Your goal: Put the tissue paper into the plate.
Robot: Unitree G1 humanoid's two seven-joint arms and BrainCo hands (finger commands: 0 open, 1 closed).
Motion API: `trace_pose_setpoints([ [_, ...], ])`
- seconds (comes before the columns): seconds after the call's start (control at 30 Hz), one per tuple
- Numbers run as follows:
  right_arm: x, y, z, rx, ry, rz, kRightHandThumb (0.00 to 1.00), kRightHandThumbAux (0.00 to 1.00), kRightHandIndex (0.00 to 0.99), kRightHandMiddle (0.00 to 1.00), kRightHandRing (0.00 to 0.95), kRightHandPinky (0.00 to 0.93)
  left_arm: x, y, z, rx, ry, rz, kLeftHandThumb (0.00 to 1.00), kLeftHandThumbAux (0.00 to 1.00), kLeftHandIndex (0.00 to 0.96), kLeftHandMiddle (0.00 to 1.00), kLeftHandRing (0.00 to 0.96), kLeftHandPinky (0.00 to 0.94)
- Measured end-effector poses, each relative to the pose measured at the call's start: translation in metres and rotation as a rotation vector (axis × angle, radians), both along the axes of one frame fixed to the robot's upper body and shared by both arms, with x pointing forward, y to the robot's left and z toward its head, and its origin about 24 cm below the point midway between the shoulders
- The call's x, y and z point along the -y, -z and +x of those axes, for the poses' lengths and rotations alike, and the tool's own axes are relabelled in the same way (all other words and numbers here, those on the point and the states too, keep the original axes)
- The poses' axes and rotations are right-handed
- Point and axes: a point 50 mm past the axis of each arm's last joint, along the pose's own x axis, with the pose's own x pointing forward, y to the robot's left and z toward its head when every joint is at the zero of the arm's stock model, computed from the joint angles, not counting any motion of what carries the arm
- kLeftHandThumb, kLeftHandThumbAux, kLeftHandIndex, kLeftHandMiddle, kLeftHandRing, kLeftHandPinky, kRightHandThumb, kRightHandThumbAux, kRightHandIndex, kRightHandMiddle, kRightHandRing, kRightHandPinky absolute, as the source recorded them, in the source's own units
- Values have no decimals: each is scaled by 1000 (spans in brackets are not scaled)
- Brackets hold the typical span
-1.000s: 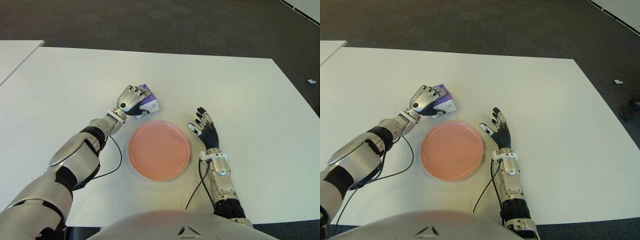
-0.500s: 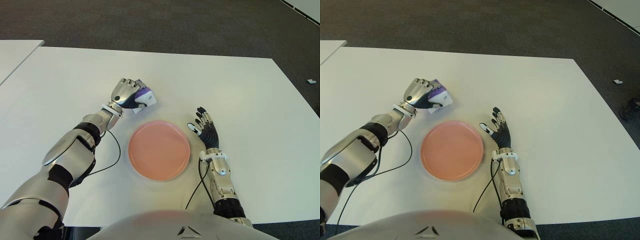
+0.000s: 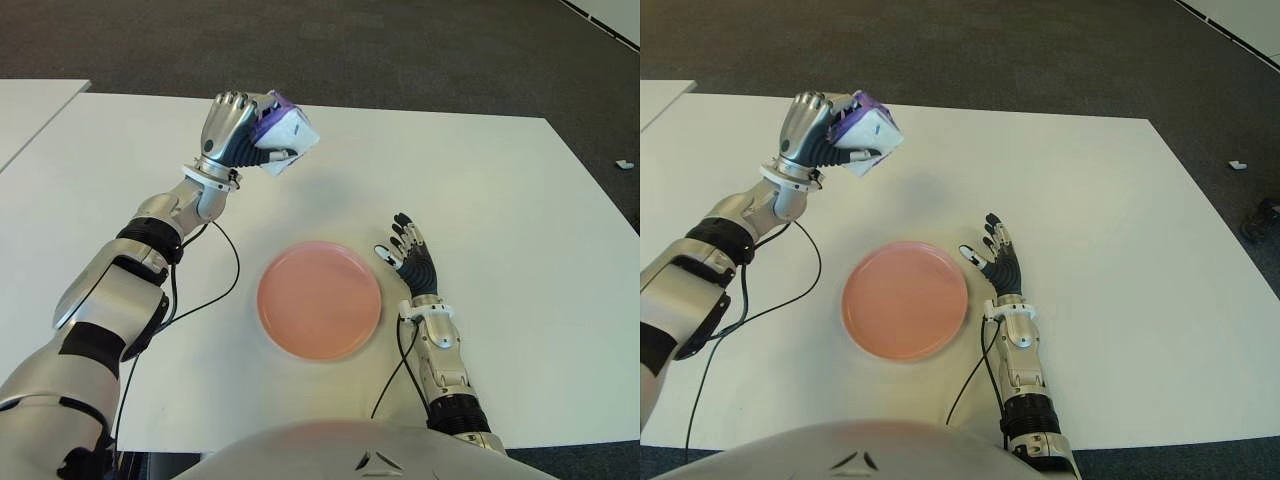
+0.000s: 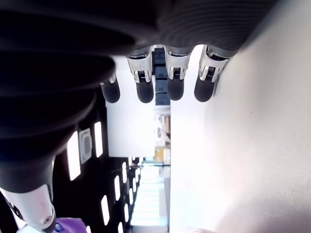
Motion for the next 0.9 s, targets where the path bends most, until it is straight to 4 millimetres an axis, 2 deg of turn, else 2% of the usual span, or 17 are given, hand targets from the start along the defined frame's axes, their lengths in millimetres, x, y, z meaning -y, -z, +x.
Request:
trace_pose_setpoints([
  [0.13,0,0,1,3,-2,-1,0,694,0,0,0,0,8,-23,-5,54,94,-78,737,695,444,848,849,856],
  [0.3,-1,0,2,6,-8,0,0,683,0,0,0,0,18,-34,-19,86,190,-111,740,695,443,854,859,866],
  [0.53,-2,-1,1,9,-11,-3,0,668,0,1,0,0,30,-19,-48,41,305,-77,742,696,443,861,864,852],
  [0.9,-2,-1,-2,7,1,-7,0,666,0,0,0,0,45,9,-90,-179,533,35,746,696,443,847,848,827],
])
